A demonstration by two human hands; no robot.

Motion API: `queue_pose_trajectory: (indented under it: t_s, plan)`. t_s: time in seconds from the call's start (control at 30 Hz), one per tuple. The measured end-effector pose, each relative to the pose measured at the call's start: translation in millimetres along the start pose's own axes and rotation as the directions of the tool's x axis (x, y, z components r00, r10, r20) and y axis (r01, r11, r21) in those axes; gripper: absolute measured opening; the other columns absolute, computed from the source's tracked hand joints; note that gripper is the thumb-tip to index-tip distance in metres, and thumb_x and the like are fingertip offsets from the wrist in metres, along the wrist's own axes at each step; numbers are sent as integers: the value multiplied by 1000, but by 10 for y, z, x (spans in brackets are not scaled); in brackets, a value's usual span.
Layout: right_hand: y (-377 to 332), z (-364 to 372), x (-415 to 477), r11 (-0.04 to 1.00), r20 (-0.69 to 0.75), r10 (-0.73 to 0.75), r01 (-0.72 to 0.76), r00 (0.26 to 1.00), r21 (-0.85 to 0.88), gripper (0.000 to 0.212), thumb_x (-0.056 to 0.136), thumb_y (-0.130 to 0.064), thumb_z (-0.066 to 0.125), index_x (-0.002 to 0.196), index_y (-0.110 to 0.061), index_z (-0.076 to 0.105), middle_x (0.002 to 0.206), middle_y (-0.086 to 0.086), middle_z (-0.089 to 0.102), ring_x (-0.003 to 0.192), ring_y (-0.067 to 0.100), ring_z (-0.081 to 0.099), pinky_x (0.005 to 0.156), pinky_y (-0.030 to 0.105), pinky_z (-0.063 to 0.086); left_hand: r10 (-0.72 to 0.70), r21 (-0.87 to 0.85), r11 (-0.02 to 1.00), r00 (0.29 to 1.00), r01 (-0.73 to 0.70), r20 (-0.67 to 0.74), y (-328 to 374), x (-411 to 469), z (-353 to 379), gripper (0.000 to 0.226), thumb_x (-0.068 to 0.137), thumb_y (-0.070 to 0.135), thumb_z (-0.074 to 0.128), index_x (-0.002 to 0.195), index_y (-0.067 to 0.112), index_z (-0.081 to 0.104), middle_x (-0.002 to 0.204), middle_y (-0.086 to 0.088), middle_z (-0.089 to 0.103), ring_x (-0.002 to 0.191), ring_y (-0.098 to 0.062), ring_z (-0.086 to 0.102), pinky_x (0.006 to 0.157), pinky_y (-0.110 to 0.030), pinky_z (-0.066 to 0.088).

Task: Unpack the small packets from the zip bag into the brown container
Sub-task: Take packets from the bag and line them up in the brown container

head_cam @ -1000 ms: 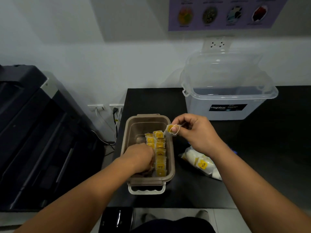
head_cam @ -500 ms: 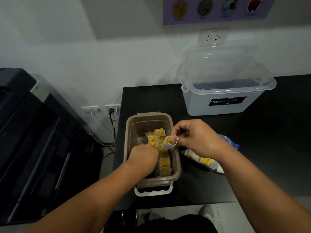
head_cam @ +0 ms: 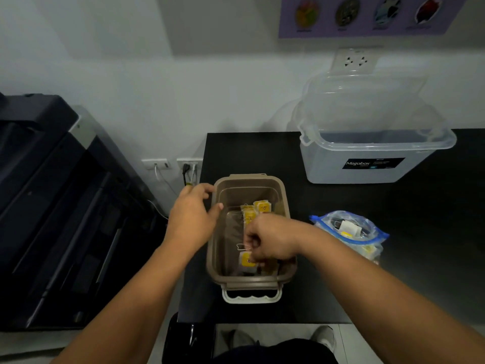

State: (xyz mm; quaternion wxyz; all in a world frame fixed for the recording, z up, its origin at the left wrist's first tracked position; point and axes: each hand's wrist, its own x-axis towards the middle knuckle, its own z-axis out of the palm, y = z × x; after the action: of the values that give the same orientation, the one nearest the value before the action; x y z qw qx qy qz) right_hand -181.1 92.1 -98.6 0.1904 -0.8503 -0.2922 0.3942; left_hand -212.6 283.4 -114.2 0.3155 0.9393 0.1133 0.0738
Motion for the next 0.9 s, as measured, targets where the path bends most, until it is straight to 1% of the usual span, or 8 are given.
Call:
queue_pose_trajectory:
  t_s: [0.1, 0.23, 0.33, 0.4, 0.47, 0.7, 0.8, 0.9]
  plan:
    - [-14, 90, 162, 994, 42, 63, -59, 997, -91, 16, 89, -18, 75, 81, -26, 64, 88, -2, 68, 85, 14, 65, 75, 30, 56, -118, -85, 989, 991, 123, 57, -47, -36, 36, 35, 92, 25, 71, 126, 24, 63, 103, 9, 61, 98, -11, 61, 85, -27, 48]
    - [-71, 186, 313, 974, 86, 132, -113, 988, -196, 17, 87, -19, 78, 79, -22, 64, 87, 2, 68, 82, 21, 67, 72, 34, 57, -131, -138, 981, 990, 136, 47, -76, -57, 66, 36, 93, 22, 71, 128, 20, 64, 95, 10, 63, 91, -8, 63, 85, -24, 50]
    - [-90, 249, 359, 957, 120, 169, -133, 978, -257, 8, 90, -15, 74, 96, -13, 69, 95, 6, 69, 80, 22, 65, 71, 33, 56, -129, -141, 981, 991, 133, 39, -79, -43, 78, 35, 93, 21, 71, 127, 20, 64, 88, 15, 61, 82, 0, 58, 78, -16, 44]
    - [-102, 278, 367, 948, 116, 187, -147, 976, -284, 16, 92, -14, 71, 108, -9, 70, 97, 8, 68, 81, 22, 63, 72, 33, 54, -121, -134, 983, 992, 126, 39, -85, -40, 85, 36, 93, 22, 71, 128, 20, 64, 88, 15, 60, 78, 2, 56, 70, -8, 38]
    - [-107, 307, 379, 933, 92, 200, -161, 975, -322, 21, 94, -12, 67, 114, -6, 69, 99, 10, 66, 86, 25, 63, 77, 35, 54, -120, -136, 983, 992, 125, 39, -94, -37, 89, 37, 93, 22, 71, 128, 19, 63, 89, 15, 61, 78, 5, 56, 67, -4, 34]
    - [-134, 324, 403, 911, -33, 225, -222, 974, -346, 30, 95, -7, 64, 124, -3, 64, 122, 18, 64, 110, 36, 64, 91, 41, 53, -123, -132, 983, 992, 126, 34, -105, -29, 109, 36, 92, 22, 72, 127, 20, 64, 89, 14, 62, 77, 6, 55, 66, -3, 33]
    - [-140, 310, 382, 911, -46, 209, -212, 977, -355, 28, 97, -7, 61, 125, -2, 63, 124, 19, 63, 111, 36, 64, 91, 42, 54, -133, -118, 984, 990, 136, 36, -91, -24, 107, 37, 92, 23, 71, 128, 22, 63, 90, 15, 61, 76, 5, 54, 66, -4, 32]
    - [-162, 291, 340, 909, -34, 196, -194, 980, -368, 27, 97, -8, 61, 124, -3, 63, 123, 18, 64, 108, 35, 64, 90, 41, 54, -148, -108, 983, 988, 151, 38, -78, -25, 99, 37, 92, 24, 72, 128, 22, 62, 90, 14, 60, 80, 0, 56, 71, -10, 38]
